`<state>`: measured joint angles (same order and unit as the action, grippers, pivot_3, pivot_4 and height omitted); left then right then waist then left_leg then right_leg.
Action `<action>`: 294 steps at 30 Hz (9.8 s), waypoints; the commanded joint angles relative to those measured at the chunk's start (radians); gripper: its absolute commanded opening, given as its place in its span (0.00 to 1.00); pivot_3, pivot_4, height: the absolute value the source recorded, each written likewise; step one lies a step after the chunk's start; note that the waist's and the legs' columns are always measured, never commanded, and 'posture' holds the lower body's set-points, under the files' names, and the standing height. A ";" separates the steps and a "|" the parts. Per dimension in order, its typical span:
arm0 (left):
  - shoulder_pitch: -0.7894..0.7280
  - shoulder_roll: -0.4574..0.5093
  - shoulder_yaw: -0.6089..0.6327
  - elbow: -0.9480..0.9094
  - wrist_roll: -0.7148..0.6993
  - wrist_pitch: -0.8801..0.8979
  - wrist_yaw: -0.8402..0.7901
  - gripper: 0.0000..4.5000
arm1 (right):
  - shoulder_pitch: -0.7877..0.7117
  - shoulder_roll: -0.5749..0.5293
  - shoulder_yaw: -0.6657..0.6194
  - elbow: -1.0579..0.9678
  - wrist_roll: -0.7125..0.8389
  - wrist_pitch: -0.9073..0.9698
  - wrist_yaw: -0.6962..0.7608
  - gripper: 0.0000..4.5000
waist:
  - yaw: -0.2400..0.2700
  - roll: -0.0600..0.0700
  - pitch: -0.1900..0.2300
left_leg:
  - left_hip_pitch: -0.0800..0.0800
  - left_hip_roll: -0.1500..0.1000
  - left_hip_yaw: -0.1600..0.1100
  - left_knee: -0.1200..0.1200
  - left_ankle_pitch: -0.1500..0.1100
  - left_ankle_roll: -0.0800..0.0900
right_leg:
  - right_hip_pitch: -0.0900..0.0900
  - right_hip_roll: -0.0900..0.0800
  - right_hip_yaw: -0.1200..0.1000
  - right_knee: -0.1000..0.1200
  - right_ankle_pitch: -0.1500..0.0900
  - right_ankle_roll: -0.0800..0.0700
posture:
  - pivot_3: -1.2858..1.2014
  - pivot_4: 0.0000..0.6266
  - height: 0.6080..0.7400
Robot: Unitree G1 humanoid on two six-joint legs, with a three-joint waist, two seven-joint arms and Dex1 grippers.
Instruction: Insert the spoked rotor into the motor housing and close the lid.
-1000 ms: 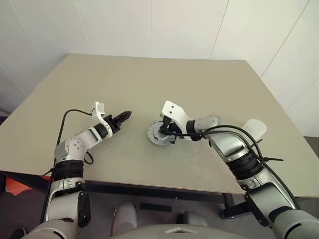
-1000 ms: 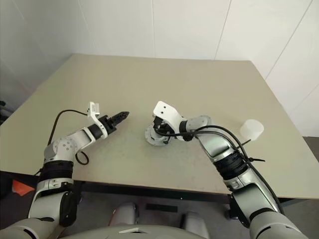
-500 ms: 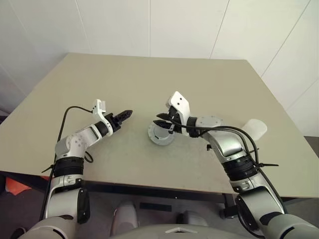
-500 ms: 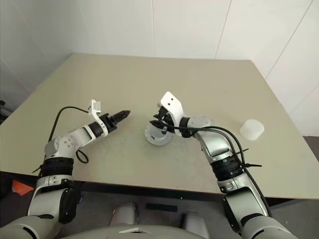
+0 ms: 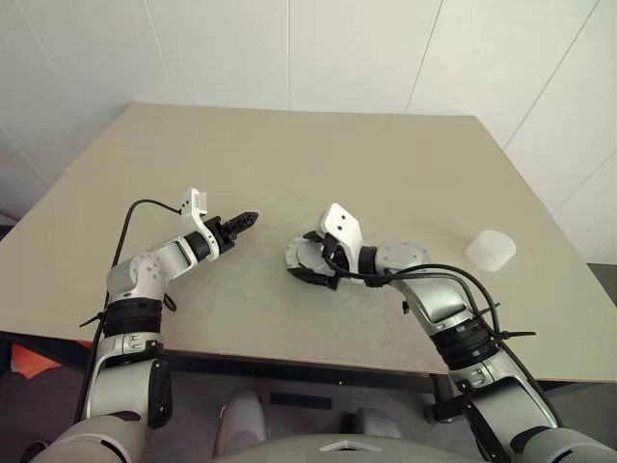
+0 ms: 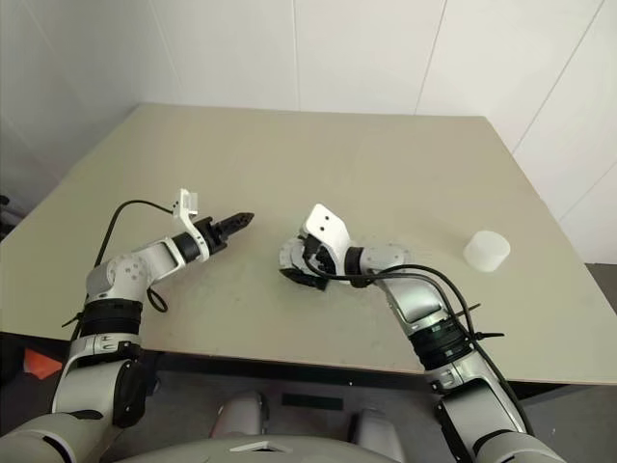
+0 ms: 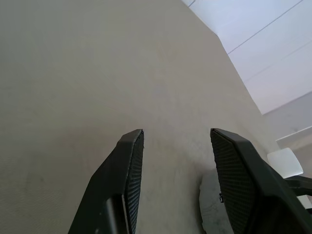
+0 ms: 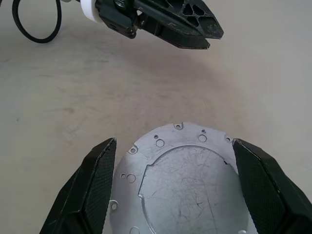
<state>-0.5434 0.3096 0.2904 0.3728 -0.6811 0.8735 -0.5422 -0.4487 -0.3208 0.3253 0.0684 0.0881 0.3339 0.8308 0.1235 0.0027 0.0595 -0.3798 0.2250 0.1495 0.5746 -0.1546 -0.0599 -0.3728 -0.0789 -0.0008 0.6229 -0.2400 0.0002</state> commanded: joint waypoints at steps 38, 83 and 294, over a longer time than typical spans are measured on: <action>-0.033 0.011 -0.013 -0.013 0.018 -0.011 -0.024 0.51 | -0.067 0.031 -0.105 0.088 0.065 0.037 -0.037 0.71 | 0.000 0.000 0.000 | 0.000 0.000 0.000 -0.002 -0.001 0.001 | -0.001 0.000 0.000 -0.001 0.000 0.000 | 0.52 0.00 1.00; -0.029 -0.012 -0.018 -0.037 0.004 0.051 -0.012 0.51 | -0.044 -0.016 -0.024 0.243 -0.040 0.000 -0.067 0.71 | 0.002 0.000 0.000 | 0.003 -0.001 0.000 -0.003 -0.002 0.003 | 0.004 -0.002 0.000 -0.004 0.000 0.000 | 0.52 0.00 1.00; -0.103 -0.116 0.298 0.043 -0.247 0.111 0.049 0.73 | -0.432 0.471 -1.106 0.227 0.860 0.958 -0.837 0.47 | 0.030 0.006 -0.013 | -0.024 -0.015 -0.002 -0.027 0.009 -0.004 | -0.016 -0.012 -0.016 -0.014 -0.002 0.015 | 0.52 0.00 1.00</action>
<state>-0.6429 0.1938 0.5813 0.4686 -0.8865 0.9716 -0.4957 -0.8170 0.1129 -0.7999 0.3360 0.8746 1.3046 -0.0076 0.1533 0.0091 0.0469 -0.4037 0.2099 0.1478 0.5480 -0.1458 -0.0642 -0.3887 -0.0912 -0.0163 0.6097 -0.2416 0.0149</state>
